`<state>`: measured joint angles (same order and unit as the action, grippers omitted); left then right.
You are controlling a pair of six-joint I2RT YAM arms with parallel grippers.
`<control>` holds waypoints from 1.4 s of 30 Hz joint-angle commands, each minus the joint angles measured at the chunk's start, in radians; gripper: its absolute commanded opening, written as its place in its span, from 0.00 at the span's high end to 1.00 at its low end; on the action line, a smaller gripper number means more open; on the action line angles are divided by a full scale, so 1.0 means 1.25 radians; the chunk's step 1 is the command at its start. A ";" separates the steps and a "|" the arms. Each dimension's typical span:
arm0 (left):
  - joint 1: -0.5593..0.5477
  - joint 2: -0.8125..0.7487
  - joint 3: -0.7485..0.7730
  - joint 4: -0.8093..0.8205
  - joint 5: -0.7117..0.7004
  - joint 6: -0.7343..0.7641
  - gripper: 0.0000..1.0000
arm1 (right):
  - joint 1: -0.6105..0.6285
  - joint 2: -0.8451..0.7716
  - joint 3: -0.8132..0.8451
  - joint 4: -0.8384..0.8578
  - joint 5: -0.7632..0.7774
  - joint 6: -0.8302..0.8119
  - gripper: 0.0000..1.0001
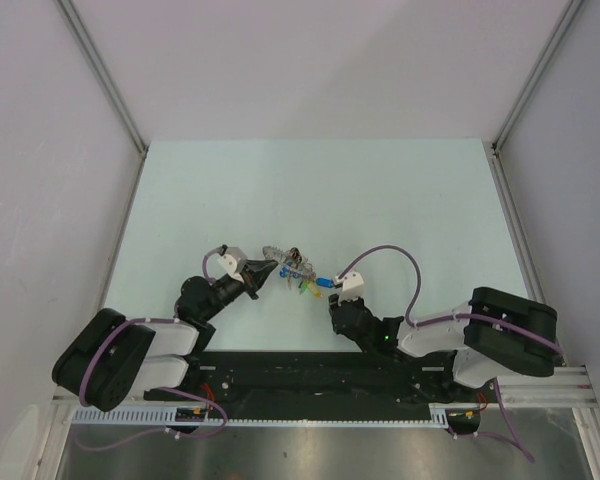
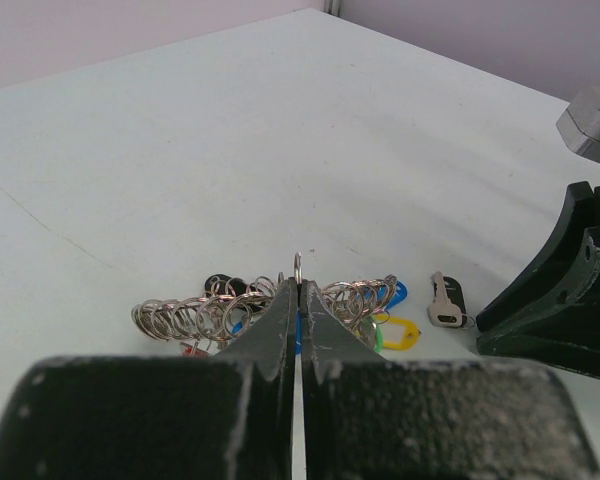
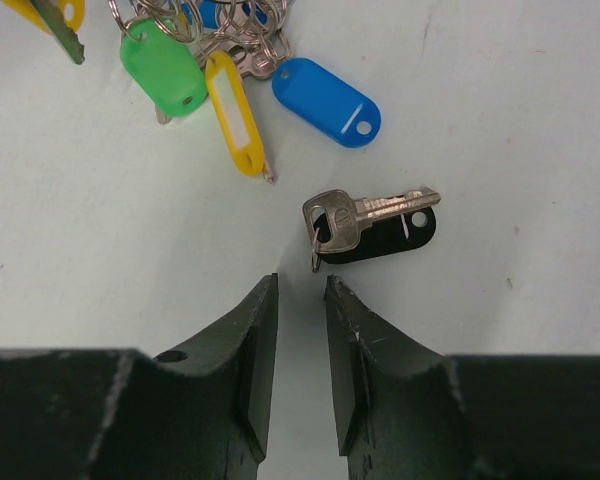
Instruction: Put the keys on the keyring
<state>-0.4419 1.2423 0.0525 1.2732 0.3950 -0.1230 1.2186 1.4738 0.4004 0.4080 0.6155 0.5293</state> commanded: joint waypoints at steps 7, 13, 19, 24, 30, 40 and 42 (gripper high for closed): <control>0.006 -0.017 -0.003 0.362 -0.001 -0.006 1.00 | 0.014 0.042 -0.006 0.034 0.086 0.031 0.72; 0.006 -0.017 -0.001 0.361 0.007 -0.007 1.00 | 0.018 0.064 -0.006 0.045 0.106 0.034 0.77; 0.006 -0.016 -0.001 0.361 0.008 -0.011 1.00 | 0.019 0.075 -0.006 0.058 0.114 0.028 0.93; 0.007 -0.019 0.000 0.361 0.015 -0.012 1.00 | 0.019 0.057 -0.005 0.065 0.113 -0.012 1.00; 0.009 -0.017 0.017 0.346 0.075 -0.029 1.00 | 0.008 -0.050 0.017 -0.045 0.047 -0.103 1.00; 0.010 0.026 0.064 0.361 0.254 -0.075 1.00 | -0.130 -0.304 0.072 -0.305 -0.276 -0.287 1.00; 0.011 0.031 0.071 0.362 0.295 -0.081 1.00 | -0.179 -0.349 0.093 -0.360 -0.370 -0.338 1.00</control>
<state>-0.4362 1.2736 0.0956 1.2732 0.6254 -0.1894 1.0748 1.1255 0.4366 0.1295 0.3988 0.2554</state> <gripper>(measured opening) 0.005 0.010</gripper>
